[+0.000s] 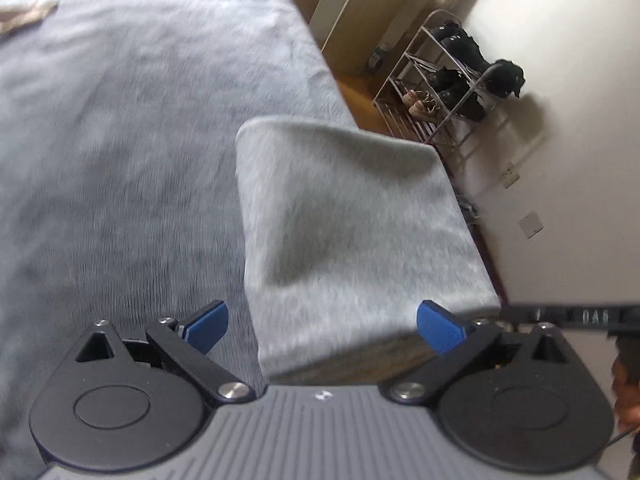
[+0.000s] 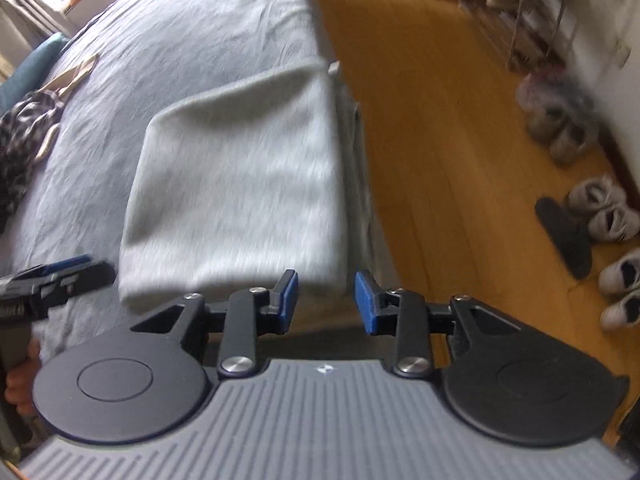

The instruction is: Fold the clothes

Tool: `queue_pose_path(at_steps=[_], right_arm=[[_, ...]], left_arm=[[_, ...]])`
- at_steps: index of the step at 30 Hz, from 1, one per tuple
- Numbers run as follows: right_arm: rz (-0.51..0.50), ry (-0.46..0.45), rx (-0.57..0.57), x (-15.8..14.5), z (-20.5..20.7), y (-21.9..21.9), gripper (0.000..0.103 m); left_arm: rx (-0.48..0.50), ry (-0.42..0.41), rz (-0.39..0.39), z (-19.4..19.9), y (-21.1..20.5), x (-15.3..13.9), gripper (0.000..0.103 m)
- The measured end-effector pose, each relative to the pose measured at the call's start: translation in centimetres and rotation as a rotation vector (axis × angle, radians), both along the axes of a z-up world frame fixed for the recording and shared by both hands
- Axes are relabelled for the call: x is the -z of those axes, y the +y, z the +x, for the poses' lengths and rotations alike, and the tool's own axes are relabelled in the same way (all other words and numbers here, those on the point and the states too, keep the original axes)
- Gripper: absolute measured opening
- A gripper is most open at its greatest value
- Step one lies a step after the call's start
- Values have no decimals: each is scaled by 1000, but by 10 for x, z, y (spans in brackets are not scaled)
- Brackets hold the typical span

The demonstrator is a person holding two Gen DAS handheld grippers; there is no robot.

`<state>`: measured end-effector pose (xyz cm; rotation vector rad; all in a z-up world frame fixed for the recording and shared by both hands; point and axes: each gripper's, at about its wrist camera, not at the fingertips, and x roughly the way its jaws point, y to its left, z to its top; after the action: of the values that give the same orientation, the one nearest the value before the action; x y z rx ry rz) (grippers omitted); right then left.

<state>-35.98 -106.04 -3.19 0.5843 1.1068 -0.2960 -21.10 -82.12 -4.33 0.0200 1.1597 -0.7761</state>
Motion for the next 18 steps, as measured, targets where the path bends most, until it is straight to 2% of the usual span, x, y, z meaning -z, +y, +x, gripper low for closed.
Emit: queue_pose_path(at_steps=[2, 6, 9, 13, 18], right_arm=[[60, -5, -26, 6, -7, 11, 31], [25, 4, -121, 19, -1, 42, 31], [6, -61, -161, 23, 11, 55, 28], [-43, -90, -146, 38, 32, 58, 21], [-20, -121, -82, 28, 23, 58, 19]], left_arm=[[-12, -9, 11, -5, 5, 6, 101], [6, -41, 51, -11, 5, 12, 93], [1, -63, 73, -12, 2, 15, 85], [-12, -81, 119, -7, -8, 20, 72], [1, -105, 141, -5, -13, 20, 69]])
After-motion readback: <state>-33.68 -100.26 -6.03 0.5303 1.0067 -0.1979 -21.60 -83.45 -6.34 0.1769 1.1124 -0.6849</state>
